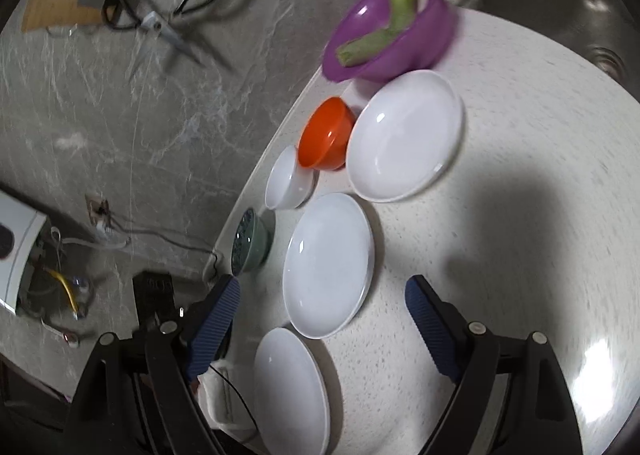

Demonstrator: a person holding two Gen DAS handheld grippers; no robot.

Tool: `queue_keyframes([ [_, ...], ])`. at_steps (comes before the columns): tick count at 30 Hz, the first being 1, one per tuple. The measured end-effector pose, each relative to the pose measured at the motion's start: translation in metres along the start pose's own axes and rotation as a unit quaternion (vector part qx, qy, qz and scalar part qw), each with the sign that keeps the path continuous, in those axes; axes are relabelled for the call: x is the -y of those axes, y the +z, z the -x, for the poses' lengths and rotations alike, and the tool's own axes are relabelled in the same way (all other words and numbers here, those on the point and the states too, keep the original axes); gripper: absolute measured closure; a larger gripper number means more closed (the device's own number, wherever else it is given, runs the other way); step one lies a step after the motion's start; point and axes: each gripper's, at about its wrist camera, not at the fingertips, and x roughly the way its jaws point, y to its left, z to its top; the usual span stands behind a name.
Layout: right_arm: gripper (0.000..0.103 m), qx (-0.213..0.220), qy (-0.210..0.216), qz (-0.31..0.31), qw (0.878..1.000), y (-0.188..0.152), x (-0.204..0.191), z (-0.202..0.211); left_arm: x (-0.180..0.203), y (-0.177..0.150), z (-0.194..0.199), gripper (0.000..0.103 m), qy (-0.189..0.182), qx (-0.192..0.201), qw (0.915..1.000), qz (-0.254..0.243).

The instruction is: Organize plates and bowls

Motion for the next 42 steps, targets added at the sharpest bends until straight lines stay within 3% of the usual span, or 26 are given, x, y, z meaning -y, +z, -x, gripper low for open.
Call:
queue_keyframes([
  [7, 0.021, -0.057, 0.005, -0.014, 0.998, 0.016, 0.018, -0.044, -0.002, 0.03, -0.051, 0.008, 0.014, -0.037, 0.9984, -0.039],
  [11, 0.03, -0.085, 0.001, -0.02, 0.996, 0.021, 0.027, -0.064, 0.0, 0.043, -0.08, 0.009, -0.017, -0.067, 0.9959, -0.059],
  [18, 0.031, -0.1, -0.001, -0.029, 0.995, 0.022, 0.034, -0.079, -0.004, 0.049, -0.102, 0.009, -0.029, -0.09, 0.993, -0.071],
  [23, 0.033, -0.104, -0.004, -0.032, 0.994, 0.021, 0.038, -0.085, -0.003, 0.049, -0.116, 0.025, -0.032, -0.108, 0.9903, -0.082],
  [30, 0.034, -0.108, -0.002, -0.031, 0.994, 0.023, 0.036, -0.09, -0.002, 0.053, -0.124, 0.031, -0.038, -0.115, 0.9884, -0.091],
  [34, 0.038, -0.112, -0.01, -0.024, 0.993, 0.023, 0.033, -0.093, -0.001, 0.052, -0.124, 0.054, -0.046, -0.127, 0.9862, -0.096],
  [42, 0.045, -0.123, -0.016, -0.018, 0.992, 0.02, 0.029, -0.099, 0.005, 0.048, -0.131, 0.065, -0.054, -0.14, 0.9841, -0.096],
])
